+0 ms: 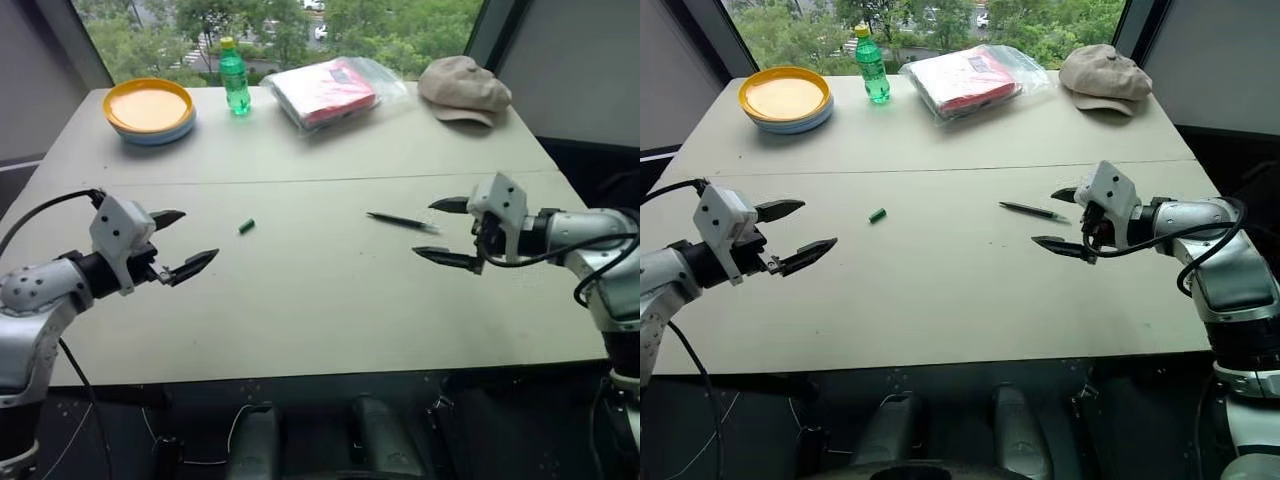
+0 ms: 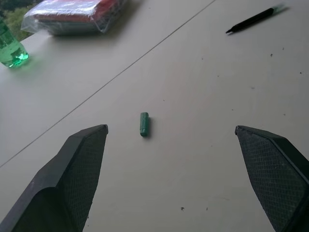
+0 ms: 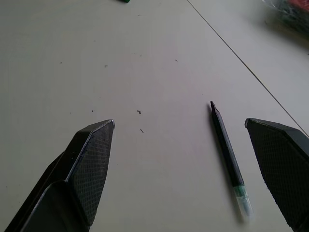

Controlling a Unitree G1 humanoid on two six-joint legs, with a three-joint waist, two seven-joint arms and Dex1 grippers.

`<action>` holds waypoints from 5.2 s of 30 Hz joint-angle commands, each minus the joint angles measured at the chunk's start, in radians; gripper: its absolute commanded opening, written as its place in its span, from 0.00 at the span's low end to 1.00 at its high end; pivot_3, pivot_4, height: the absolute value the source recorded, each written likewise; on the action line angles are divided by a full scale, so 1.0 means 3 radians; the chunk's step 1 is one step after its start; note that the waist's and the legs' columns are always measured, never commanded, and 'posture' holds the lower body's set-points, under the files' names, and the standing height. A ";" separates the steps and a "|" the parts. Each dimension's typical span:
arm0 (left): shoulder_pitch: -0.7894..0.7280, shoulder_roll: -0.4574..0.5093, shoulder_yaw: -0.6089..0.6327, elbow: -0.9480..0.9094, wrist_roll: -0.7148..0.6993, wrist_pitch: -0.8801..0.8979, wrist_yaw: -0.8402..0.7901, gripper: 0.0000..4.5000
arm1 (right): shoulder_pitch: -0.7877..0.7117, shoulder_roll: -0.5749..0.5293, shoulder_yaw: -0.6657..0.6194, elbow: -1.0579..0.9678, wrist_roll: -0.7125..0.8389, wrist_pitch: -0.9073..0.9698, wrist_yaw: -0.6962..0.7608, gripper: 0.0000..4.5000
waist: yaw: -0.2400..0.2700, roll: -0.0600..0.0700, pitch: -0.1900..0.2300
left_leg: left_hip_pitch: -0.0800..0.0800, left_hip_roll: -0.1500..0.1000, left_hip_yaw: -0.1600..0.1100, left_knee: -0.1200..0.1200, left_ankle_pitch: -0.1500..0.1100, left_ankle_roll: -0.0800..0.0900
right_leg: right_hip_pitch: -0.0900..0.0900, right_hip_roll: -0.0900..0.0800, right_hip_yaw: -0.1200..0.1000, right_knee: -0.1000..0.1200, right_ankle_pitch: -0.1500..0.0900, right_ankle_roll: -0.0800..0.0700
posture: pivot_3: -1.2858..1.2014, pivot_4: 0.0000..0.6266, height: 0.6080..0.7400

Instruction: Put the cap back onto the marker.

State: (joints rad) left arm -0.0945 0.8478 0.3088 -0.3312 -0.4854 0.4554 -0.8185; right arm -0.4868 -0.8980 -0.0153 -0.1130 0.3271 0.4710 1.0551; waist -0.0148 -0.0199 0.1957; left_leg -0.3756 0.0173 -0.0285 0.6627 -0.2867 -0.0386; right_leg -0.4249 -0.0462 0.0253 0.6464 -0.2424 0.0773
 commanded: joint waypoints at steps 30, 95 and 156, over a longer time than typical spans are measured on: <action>-0.0311 -0.0240 -0.0174 0.0566 0.0113 -0.0193 -0.0001 0.98 | -0.0037 0.0078 -0.0034 -0.0319 0.0041 0.0135 -0.0095 1.00 | 0.0006 0.0000 0.0000 | 0.0000 0.0000 0.0000 0.0000 0.0000 0.0000 | 0.0000 0.0000 0.0000 0.0001 0.0002 0.0004 | 0.52 0.24 1.00; -0.2541 -0.1174 -0.0931 0.4978 0.1407 -0.2131 -0.0374 0.01 | 0.0542 0.0179 -0.0273 -0.0973 0.0169 0.0325 -0.0716 1.00 | -0.0008 -0.0003 -0.0002 | 0.0006 -0.0002 -0.0004 0.0007 0.0001 0.0001 | 0.0004 0.0003 -0.0002 0.0013 0.0008 0.0011 | 0.52 0.24 1.00; -0.0620 -0.0394 -0.0452 0.0296 0.0249 -0.0277 -0.0277 0.00 | -0.1942 0.1342 0.0159 0.4764 -0.1331 -0.1893 -0.0166 0.94 | -0.0110 0.0001 0.0001 | 0.0004 -0.0002 -0.0001 0.0001 0.0001 0.0000 | 0.0001 -0.0001 0.0001 0.0011 0.0008 0.0010 | 0.52 0.24 1.00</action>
State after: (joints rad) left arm -0.2818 0.7091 0.1410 -0.2112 -0.4028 0.3816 -0.9076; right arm -1.0570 -0.5044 0.0358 1.3126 -0.0646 -0.0959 1.0066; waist -0.0477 -0.0195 0.1959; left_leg -0.3743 0.0168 -0.0288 0.6631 -0.2865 -0.0384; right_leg -0.4246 -0.0465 0.0256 0.6496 -0.2400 0.0802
